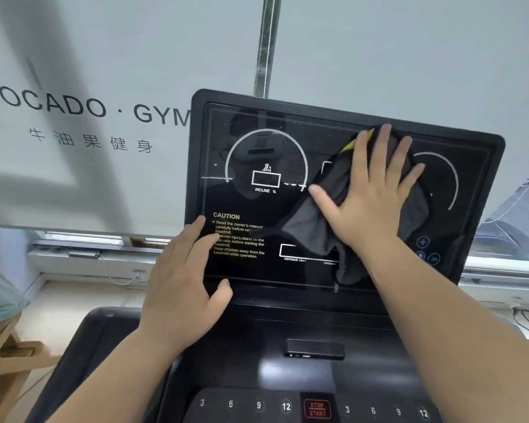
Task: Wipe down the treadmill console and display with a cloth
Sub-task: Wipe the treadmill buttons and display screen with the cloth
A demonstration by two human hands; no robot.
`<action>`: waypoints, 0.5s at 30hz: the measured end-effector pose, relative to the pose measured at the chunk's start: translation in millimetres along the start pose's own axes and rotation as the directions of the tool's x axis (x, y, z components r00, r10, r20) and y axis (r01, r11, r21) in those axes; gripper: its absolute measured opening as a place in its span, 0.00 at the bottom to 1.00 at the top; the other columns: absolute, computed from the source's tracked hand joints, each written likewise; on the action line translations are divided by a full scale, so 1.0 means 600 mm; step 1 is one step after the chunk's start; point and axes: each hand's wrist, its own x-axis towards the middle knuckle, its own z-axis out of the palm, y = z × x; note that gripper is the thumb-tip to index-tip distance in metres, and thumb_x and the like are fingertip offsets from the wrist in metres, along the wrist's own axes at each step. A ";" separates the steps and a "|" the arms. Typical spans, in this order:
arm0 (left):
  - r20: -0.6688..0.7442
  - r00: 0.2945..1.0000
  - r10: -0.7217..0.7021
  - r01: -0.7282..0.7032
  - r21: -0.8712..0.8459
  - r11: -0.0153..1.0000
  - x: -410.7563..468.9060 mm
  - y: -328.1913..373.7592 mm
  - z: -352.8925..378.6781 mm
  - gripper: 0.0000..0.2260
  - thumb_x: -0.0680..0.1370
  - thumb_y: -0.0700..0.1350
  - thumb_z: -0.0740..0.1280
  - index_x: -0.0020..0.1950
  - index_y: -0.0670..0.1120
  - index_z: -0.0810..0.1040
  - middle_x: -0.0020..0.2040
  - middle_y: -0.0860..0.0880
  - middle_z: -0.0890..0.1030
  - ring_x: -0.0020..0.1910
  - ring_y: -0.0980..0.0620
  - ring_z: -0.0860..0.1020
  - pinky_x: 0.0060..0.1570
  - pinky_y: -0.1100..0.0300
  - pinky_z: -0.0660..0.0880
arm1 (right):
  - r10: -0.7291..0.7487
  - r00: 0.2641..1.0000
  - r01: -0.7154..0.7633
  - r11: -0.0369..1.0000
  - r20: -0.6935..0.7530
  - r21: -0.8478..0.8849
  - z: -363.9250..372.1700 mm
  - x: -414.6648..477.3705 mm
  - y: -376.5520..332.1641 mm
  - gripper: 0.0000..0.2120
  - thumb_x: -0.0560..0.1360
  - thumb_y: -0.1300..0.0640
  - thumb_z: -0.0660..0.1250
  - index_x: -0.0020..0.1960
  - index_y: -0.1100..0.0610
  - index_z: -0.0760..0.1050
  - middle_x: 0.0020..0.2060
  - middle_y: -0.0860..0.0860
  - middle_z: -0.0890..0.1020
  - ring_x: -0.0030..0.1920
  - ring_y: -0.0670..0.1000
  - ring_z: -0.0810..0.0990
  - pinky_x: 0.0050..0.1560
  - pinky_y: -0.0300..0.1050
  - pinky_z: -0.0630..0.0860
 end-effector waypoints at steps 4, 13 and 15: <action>0.056 0.998 0.035 -0.031 -0.082 0.996 -0.009 -0.020 -0.011 0.29 0.71 0.56 0.62 0.72 0.50 0.71 0.80 0.53 0.63 0.78 0.51 0.63 0.74 0.55 0.60 | -0.032 0.999 0.032 0.999 -0.011 0.023 -0.010 0.043 -0.097 0.50 0.74 0.23 0.52 0.84 0.53 0.44 0.83 0.58 0.46 0.81 0.68 0.42 0.75 0.77 0.42; -0.167 0.976 -0.138 0.090 -0.264 0.960 -0.010 -0.027 -0.024 0.25 0.71 0.53 0.65 0.65 0.43 0.76 0.66 0.45 0.77 0.67 0.45 0.73 0.71 0.59 0.64 | -0.500 0.865 0.500 0.866 0.039 0.020 0.023 -0.036 -0.254 0.44 0.76 0.28 0.57 0.84 0.49 0.51 0.84 0.51 0.50 0.83 0.62 0.45 0.77 0.72 0.42; -0.156 0.964 -0.217 0.162 -0.302 0.940 -0.014 -0.033 -0.020 0.26 0.70 0.52 0.65 0.66 0.43 0.74 0.62 0.46 0.77 0.62 0.45 0.74 0.66 0.51 0.69 | -0.578 0.812 0.577 0.816 0.085 0.031 0.041 -0.086 -0.260 0.43 0.76 0.29 0.59 0.84 0.48 0.51 0.84 0.50 0.50 0.83 0.61 0.44 0.78 0.71 0.40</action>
